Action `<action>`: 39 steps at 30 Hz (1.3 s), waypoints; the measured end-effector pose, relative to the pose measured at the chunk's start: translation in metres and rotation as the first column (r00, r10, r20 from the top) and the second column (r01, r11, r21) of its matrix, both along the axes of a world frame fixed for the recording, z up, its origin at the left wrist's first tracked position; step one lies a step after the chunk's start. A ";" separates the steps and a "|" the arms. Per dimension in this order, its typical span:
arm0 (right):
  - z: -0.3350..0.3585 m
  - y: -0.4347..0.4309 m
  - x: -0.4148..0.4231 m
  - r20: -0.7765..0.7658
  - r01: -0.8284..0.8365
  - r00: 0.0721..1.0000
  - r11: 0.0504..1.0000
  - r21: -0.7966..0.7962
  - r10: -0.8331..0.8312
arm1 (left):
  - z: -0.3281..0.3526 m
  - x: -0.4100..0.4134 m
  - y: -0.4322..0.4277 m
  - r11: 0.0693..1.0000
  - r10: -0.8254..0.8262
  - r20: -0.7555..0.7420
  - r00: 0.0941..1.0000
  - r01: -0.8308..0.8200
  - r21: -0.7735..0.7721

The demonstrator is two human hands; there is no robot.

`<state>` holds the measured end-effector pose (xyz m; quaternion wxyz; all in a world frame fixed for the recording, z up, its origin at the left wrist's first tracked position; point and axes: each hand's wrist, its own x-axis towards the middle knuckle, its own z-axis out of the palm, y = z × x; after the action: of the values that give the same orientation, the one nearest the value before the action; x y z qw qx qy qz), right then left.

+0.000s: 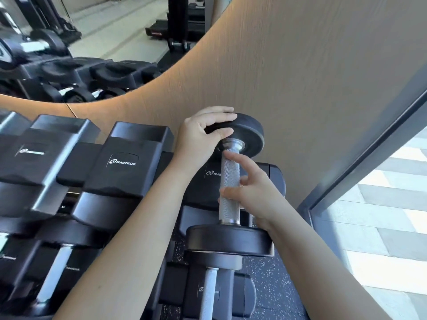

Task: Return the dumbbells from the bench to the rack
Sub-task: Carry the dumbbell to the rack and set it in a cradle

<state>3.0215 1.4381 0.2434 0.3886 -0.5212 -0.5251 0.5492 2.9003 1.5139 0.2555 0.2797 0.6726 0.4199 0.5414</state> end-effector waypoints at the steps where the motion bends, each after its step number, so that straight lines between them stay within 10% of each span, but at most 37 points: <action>1: -0.002 0.003 -0.001 -0.003 0.004 1.000 1.000 -0.005 -0.004 | -0.003 -0.001 0.002 1.000 0.002 0.001 1.000 -0.002 -0.006; 39: -0.038 -0.052 -0.002 0.102 0.168 0.973 0.937 0.307 -0.208 | -0.061 -0.054 -0.119 0.964 -0.058 -0.024 0.998 0.050 -0.260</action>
<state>3.0193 1.3866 0.2049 0.4772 -0.5402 -0.5740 0.3885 2.8461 1.3947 0.1942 0.3733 0.6499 0.4729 0.4633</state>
